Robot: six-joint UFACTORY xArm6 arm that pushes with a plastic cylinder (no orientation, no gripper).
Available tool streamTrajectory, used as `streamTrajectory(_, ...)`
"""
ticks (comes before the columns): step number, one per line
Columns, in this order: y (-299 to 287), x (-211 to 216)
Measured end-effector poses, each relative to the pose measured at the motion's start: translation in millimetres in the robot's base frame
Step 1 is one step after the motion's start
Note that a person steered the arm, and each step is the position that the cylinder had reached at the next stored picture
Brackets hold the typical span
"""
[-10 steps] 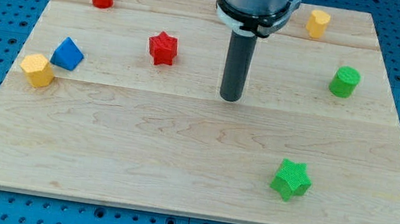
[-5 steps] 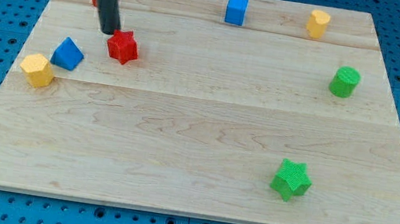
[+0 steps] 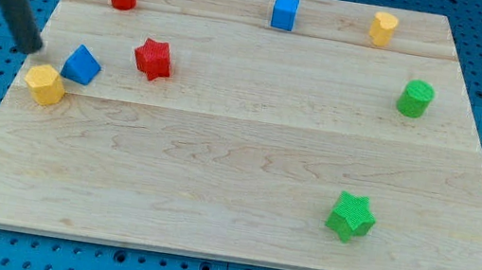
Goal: Move the yellow hexagon diagonal to the left of the green star
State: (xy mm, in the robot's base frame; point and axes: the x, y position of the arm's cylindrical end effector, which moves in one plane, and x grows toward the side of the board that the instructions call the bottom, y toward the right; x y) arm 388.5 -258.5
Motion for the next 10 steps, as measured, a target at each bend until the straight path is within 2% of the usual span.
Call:
streamTrajectory(1, 0.2, 38.7)
streamTrajectory(2, -40.8, 59.0)
streamTrajectory(5, 71.1, 66.7)
streamTrajectory(9, 88.6, 79.6)
streamTrajectory(10, 114.7, 87.4)
